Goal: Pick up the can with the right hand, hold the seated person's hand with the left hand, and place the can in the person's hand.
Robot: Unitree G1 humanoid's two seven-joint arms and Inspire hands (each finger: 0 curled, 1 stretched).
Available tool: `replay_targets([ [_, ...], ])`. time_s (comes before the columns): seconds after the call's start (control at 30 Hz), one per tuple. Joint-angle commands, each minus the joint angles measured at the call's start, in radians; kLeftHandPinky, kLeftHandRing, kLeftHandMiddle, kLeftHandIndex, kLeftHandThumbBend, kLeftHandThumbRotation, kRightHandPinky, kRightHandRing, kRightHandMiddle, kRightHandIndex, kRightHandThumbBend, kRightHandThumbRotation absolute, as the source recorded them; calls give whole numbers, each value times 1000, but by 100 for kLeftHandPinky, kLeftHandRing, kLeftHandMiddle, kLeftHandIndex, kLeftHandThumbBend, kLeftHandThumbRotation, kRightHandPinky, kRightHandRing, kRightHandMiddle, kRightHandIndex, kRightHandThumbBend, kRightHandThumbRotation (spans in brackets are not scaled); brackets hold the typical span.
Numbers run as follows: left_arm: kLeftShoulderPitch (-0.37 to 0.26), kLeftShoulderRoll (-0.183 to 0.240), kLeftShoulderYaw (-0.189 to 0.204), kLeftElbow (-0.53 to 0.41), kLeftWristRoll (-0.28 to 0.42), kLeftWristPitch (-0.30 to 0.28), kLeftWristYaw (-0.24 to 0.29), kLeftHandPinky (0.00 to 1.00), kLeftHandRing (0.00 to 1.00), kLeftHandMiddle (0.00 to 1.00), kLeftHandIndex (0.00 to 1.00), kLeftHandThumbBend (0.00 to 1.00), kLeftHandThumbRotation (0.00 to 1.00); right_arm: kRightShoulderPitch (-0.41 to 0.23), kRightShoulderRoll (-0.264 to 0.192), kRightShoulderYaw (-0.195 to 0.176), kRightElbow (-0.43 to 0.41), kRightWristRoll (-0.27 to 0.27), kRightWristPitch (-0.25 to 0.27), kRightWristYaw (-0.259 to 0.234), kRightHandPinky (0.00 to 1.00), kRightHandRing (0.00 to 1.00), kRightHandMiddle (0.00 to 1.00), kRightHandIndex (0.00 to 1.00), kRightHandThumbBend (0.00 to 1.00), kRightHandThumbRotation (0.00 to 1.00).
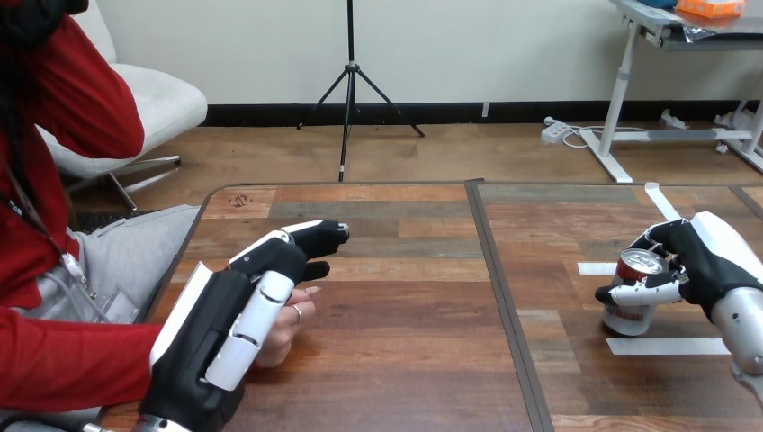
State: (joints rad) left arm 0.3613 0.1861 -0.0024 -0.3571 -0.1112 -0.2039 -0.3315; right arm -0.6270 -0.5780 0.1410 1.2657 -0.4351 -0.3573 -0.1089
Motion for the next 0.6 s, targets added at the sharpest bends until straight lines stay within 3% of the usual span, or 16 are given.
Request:
replay_targets([
  [0.0,-56,12,17,-19,51,-61,30,73,80,78,72,58,92,-153,-53,0,-69,5,-46,26,35,38,44,48,71,0],
  [0.33,-86,44,47,-26,191,-110,81,57,74,74,67,52,83,-168,-68,2,-112,10,-63,101,37,38,44,48,72,0],
  [0.4,-92,54,55,-30,226,-114,91,55,74,74,67,54,80,-171,-71,3,-120,8,-65,113,37,38,44,48,72,0],
  [0.53,-101,86,76,-49,368,-124,133,54,74,74,67,60,75,-174,-79,7,-145,3,-73,131,36,37,44,49,73,0],
  [0.57,-102,93,80,-53,401,-124,143,55,73,74,68,66,72,-174,-80,7,-151,3,-76,135,36,37,44,49,73,0],
])
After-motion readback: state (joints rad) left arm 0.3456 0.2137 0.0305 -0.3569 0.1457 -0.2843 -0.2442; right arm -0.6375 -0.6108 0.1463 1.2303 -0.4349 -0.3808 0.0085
